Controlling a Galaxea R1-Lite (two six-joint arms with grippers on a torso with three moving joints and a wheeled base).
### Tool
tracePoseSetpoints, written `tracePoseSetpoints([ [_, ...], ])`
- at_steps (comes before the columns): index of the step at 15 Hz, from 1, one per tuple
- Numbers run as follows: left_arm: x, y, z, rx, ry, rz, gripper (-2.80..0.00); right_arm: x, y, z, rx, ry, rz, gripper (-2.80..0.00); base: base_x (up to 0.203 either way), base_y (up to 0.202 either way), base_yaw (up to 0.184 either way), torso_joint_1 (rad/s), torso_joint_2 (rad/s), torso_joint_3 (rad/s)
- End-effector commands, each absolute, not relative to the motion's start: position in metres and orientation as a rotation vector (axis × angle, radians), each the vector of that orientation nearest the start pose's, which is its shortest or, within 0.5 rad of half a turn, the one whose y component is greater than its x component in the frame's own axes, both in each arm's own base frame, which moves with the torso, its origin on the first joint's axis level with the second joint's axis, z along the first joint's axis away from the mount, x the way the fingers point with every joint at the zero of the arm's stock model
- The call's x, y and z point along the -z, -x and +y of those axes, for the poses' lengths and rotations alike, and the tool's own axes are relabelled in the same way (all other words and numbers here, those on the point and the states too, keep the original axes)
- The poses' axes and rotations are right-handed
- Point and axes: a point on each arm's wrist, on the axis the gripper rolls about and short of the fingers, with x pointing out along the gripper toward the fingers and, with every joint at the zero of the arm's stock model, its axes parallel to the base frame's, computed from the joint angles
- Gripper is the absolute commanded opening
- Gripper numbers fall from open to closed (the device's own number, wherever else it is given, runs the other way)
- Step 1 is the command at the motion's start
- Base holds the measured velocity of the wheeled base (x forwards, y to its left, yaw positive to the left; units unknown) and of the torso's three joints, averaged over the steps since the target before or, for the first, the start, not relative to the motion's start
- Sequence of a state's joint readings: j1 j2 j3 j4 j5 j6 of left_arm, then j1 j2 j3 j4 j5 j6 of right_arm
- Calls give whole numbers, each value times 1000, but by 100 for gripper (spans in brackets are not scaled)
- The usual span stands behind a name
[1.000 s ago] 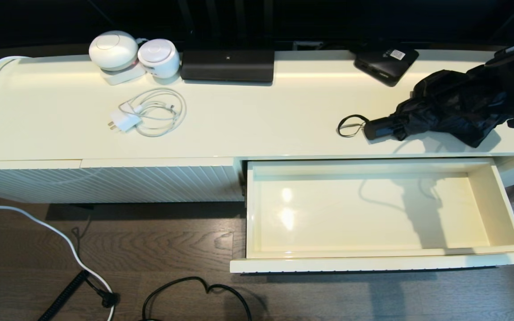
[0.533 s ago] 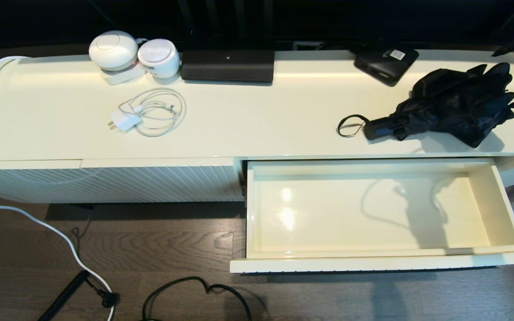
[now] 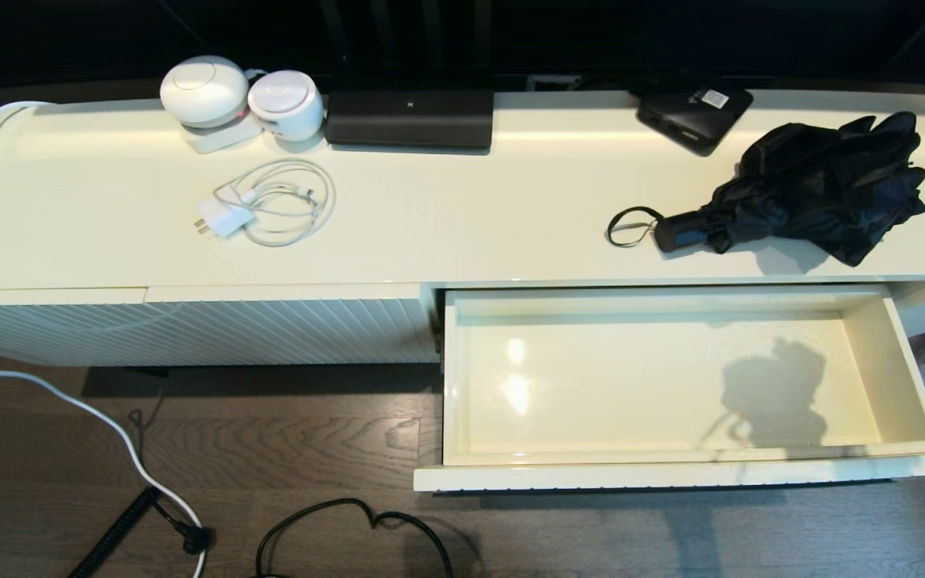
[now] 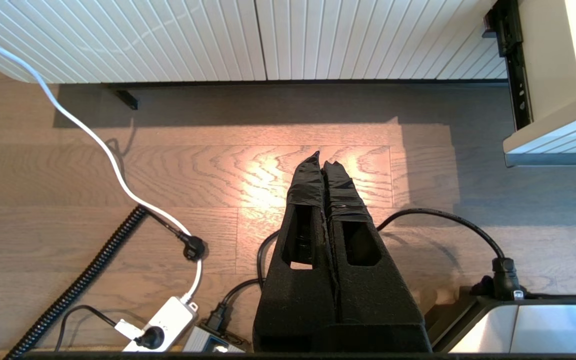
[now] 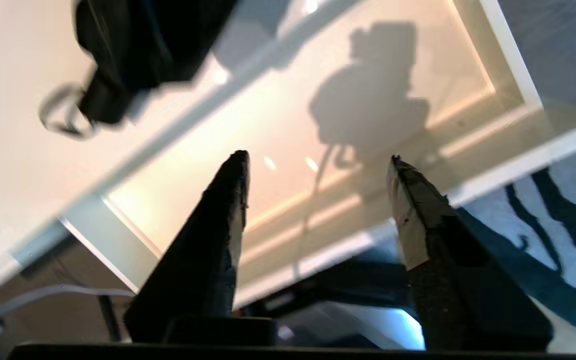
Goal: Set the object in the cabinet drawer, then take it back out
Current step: Close the drawer
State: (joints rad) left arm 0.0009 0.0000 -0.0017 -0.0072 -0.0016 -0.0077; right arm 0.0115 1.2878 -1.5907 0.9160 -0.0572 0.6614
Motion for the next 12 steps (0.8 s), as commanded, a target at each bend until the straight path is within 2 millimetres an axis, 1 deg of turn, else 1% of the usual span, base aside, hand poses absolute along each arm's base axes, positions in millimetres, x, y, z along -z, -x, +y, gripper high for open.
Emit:
tracePoseSetpoints([
  [1,-76,23,0,0,8,-8,-280,-345,-95,1,193,-562,578,-280,0,0,0,0,0,0],
  [2,-77,23,0,1,8,-9,-280,-334,-73,1,148,-513,619,-280,0,0,0,0,0,0],
  [4,-76,23,0,1,8,-8,-280,-303,-32,2,65,-427,702,-280,0,0,0,0,0,0],
  [5,-77,23,0,0,8,-9,-280,-286,-15,2,29,-388,732,-280,0,0,0,0,0,0],
  [6,-77,23,0,1,8,-9,-280,-273,-5,3,-1,-354,755,-280,0,0,0,0,0,0],
  [8,-76,23,0,0,8,-8,-280,-241,27,4,-61,-293,766,-280,0,0,0,0,0,0],
  [9,-76,23,0,0,8,-8,-280,-223,43,4,-96,-269,806,-280,0,0,0,0,0,0],
  [10,-77,23,0,0,8,-9,-280,-205,55,6,-141,-246,883,-280,0,0,0,0,0,0],
  [11,-77,23,0,2,8,-9,-280,-192,63,7,-182,-240,944,-280,0,0,0,0,0,0],
  [12,-77,23,0,1,8,-9,-280,-184,65,7,-198,-241,974,-280,0,0,0,0,0,0],
])
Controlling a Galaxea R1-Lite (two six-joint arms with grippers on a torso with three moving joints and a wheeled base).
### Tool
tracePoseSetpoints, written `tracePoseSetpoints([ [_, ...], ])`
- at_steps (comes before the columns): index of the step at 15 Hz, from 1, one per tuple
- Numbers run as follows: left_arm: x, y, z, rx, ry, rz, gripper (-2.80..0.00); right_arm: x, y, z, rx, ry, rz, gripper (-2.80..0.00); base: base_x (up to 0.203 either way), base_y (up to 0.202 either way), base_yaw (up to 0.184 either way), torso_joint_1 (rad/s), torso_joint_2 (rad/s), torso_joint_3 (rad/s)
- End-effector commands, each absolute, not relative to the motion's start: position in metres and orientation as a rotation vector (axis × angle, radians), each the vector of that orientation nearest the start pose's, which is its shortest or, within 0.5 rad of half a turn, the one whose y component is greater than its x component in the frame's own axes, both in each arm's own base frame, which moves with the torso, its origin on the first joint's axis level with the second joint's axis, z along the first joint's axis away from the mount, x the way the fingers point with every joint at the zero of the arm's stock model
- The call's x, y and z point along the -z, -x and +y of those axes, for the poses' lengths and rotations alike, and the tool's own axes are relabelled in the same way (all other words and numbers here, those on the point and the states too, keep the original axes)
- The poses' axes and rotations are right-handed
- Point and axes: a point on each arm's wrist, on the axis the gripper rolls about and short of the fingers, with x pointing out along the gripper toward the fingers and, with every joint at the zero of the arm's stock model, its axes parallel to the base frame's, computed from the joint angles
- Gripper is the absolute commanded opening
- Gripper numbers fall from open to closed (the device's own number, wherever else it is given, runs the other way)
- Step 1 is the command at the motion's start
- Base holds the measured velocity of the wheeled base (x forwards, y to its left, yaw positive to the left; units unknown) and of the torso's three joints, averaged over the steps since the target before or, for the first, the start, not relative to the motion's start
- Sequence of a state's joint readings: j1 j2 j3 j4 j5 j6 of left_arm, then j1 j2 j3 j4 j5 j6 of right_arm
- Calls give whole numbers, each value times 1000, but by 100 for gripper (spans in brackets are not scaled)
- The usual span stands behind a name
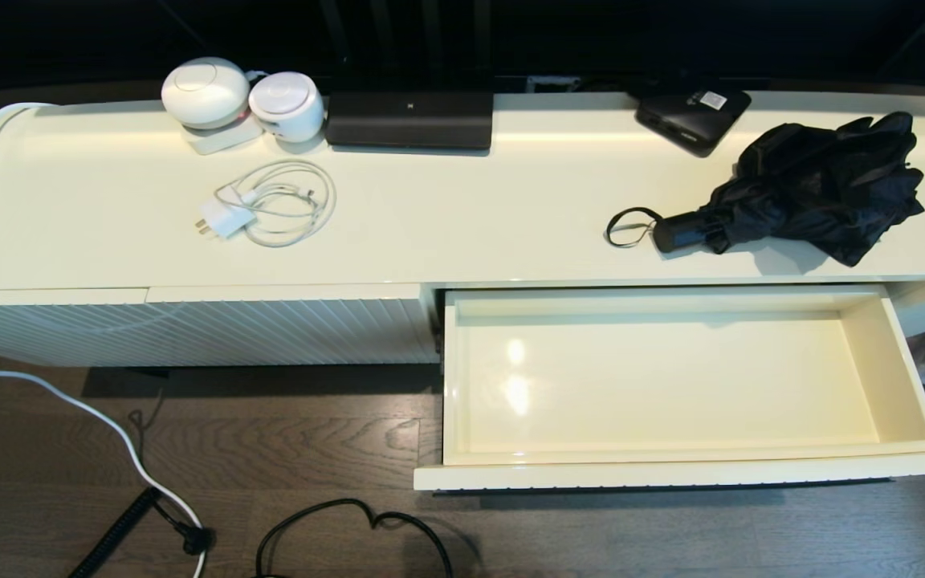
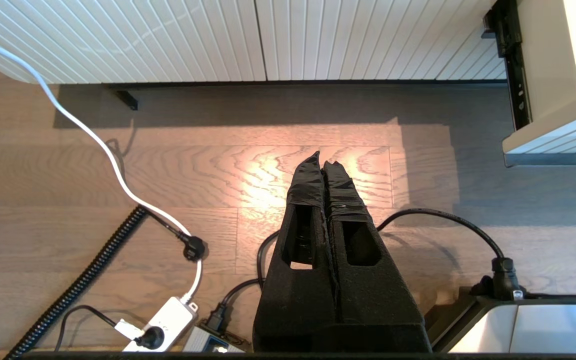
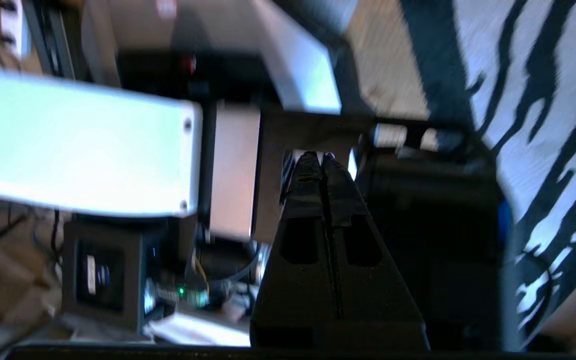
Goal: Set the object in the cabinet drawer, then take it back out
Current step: Close the drawer
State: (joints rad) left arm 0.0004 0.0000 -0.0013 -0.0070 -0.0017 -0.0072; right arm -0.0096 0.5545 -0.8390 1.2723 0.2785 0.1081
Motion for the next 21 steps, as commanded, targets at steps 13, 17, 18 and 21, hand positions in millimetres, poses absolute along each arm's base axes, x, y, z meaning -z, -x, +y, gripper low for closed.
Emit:
tracePoseSetpoints([
  [13,-77,23,0,0,8,-9,-280,-120,-28,7,-229,-232,1025,-280,0,0,0,0,0,0],
  [17,-77,23,0,1,8,-9,-280,-122,-41,7,-258,-223,938,-280,0,0,0,0,0,0],
  [18,-77,23,0,0,8,-9,-280,-122,-44,7,-264,-222,931,-280,0,0,0,0,0,0],
  [21,-77,23,0,2,8,-9,-280,-124,-63,9,-305,-225,912,-280,0,0,0,0,0,0],
])
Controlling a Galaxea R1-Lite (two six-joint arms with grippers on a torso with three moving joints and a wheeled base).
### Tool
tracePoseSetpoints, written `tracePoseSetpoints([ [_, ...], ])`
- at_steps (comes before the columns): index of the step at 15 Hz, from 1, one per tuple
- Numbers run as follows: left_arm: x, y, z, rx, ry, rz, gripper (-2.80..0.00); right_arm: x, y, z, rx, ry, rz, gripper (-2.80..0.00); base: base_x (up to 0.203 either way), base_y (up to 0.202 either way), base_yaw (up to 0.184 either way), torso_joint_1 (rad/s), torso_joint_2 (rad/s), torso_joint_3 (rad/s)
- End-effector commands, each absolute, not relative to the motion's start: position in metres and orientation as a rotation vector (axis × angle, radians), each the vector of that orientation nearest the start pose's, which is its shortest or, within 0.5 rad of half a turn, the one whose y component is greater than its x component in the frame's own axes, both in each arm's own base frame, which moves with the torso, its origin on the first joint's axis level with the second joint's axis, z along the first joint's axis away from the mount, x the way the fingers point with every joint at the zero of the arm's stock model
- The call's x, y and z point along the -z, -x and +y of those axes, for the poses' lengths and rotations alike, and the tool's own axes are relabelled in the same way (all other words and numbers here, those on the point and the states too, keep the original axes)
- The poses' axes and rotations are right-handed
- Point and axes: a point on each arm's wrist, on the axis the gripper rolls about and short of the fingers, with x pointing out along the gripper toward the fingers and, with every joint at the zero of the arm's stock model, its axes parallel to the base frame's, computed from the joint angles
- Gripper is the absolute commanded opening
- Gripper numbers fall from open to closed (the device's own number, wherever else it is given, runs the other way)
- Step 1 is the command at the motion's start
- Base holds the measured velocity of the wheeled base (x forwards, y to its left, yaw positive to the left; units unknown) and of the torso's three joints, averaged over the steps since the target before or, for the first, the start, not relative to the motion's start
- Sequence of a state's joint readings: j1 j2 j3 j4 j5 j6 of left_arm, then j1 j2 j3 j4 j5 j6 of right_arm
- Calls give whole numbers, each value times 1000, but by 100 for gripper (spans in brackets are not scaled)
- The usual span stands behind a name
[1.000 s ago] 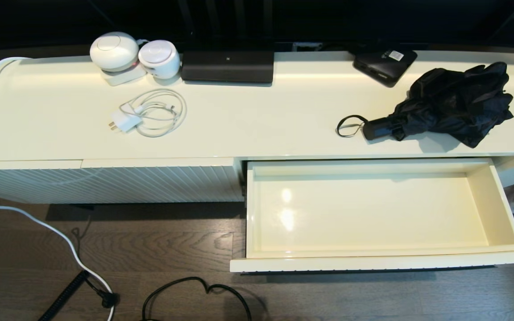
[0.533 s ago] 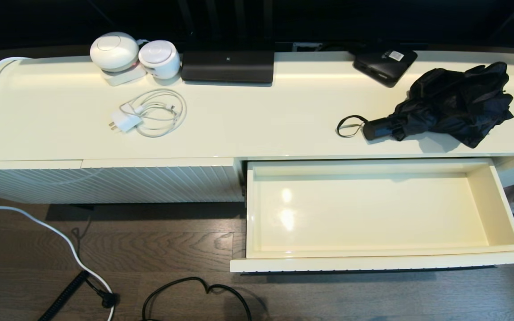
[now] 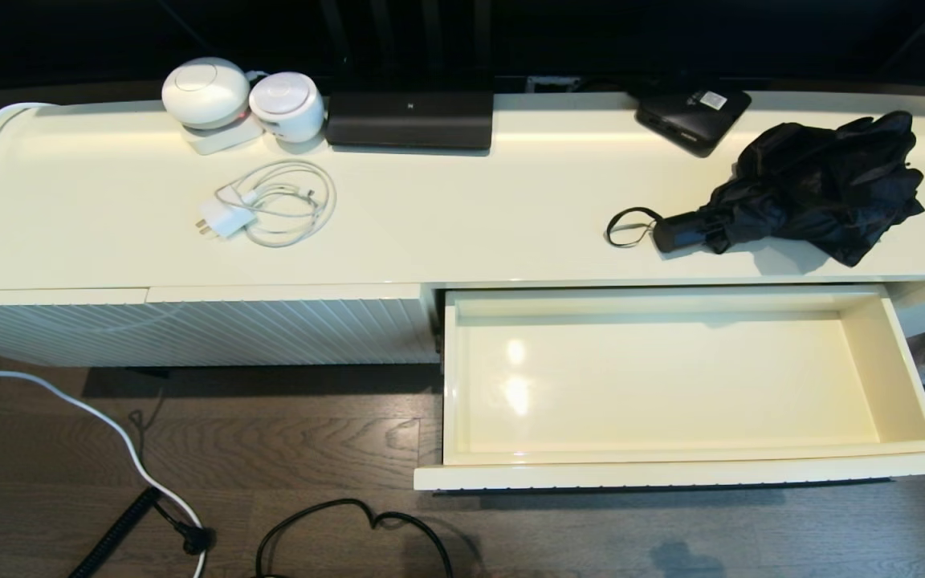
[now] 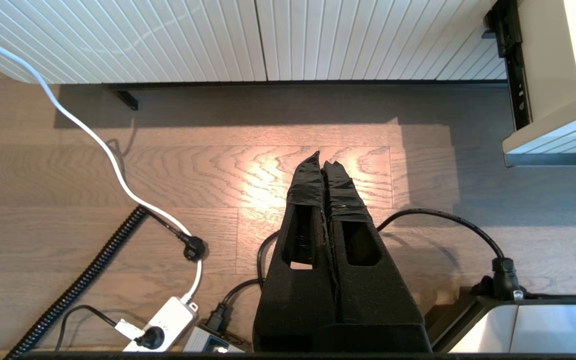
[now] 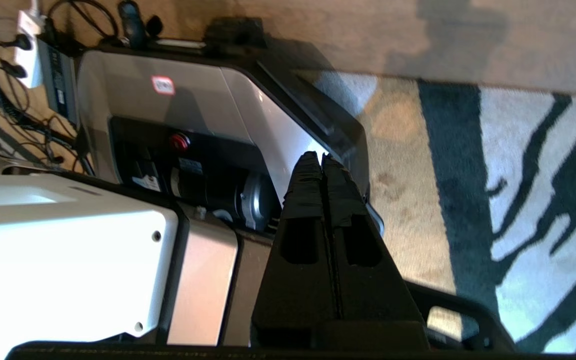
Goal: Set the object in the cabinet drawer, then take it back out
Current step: Close the drawer
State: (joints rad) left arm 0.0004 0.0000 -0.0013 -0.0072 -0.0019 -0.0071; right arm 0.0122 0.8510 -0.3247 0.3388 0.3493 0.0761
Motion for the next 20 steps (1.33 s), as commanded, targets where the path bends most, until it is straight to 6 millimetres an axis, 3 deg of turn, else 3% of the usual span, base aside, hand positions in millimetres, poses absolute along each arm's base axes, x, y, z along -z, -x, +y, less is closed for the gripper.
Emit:
tracePoseSetpoints([
  [1,-77,23,0,2,8,-9,-280,-124,-70,9,-328,-214,903,-280,0,0,0,0,0,0],
  [9,-77,23,0,1,8,-9,-280,-134,-116,9,-358,-132,685,-280,0,0,0,0,0,0],
  [13,-77,23,0,2,8,-9,-280,-130,-138,7,-319,-164,737,-280,0,0,0,0,0,0],
  [20,-76,23,0,0,8,-8,-280,-133,-141,7,-323,-160,693,-280,0,0,0,0,0,0],
])
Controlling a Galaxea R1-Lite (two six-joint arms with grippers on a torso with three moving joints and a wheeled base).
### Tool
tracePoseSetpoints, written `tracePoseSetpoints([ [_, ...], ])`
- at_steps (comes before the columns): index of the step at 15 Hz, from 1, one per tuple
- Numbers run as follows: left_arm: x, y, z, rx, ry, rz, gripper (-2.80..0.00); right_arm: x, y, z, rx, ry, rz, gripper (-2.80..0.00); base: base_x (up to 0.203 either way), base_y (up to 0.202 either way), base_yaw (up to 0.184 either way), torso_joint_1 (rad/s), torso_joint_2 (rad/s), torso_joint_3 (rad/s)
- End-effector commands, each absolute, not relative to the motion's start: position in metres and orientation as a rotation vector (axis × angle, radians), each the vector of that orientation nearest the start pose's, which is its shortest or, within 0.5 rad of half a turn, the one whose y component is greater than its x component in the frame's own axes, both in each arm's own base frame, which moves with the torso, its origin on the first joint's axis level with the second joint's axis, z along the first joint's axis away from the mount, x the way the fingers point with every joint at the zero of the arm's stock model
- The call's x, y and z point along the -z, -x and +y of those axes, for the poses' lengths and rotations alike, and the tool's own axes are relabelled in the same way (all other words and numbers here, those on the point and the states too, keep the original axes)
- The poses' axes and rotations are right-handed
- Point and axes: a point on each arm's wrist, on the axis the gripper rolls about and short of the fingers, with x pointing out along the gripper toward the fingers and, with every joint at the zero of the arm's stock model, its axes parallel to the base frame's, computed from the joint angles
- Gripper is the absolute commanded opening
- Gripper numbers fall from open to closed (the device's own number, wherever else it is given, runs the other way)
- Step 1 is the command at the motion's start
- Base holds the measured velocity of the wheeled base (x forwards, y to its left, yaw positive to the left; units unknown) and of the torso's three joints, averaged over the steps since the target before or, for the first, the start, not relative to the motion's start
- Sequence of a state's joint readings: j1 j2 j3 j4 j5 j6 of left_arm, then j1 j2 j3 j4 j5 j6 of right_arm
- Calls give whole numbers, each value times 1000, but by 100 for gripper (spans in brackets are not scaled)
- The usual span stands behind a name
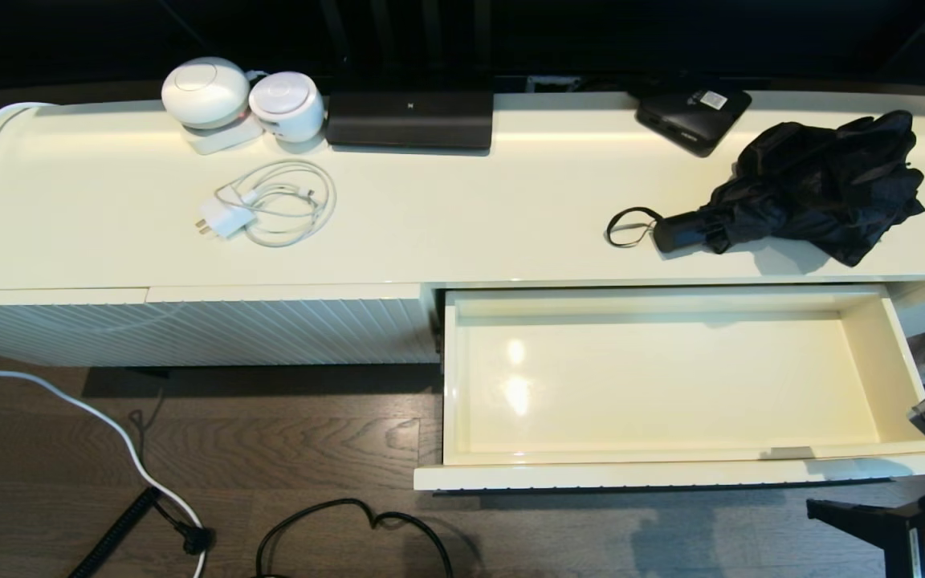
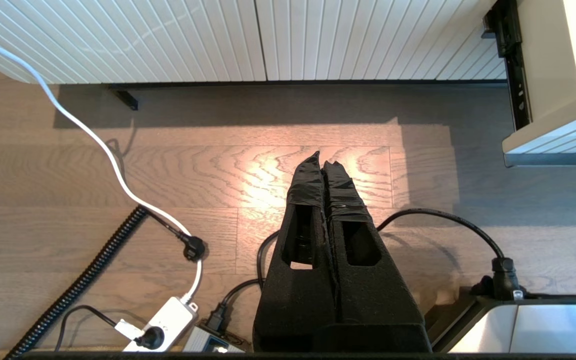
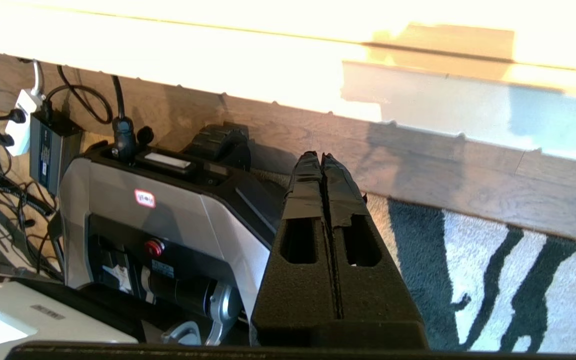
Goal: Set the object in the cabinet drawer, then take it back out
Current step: Close the drawer
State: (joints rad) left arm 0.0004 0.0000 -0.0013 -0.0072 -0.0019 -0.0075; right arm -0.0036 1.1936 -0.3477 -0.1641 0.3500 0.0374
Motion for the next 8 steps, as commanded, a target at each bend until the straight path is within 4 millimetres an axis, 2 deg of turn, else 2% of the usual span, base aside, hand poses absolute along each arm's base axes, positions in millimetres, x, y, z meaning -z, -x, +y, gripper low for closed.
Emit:
tracePoseSetpoints([
  [1,-77,23,0,0,8,-9,-280,-131,-145,8,-325,-159,692,-280,0,0,0,0,0,0],
  [5,-77,23,0,0,8,-9,-280,-127,-164,9,-330,-158,699,-280,0,0,0,0,0,0],
  [8,-77,23,0,2,8,-9,-280,-133,-180,9,-331,-150,654,-280,0,0,0,0,0,0],
])
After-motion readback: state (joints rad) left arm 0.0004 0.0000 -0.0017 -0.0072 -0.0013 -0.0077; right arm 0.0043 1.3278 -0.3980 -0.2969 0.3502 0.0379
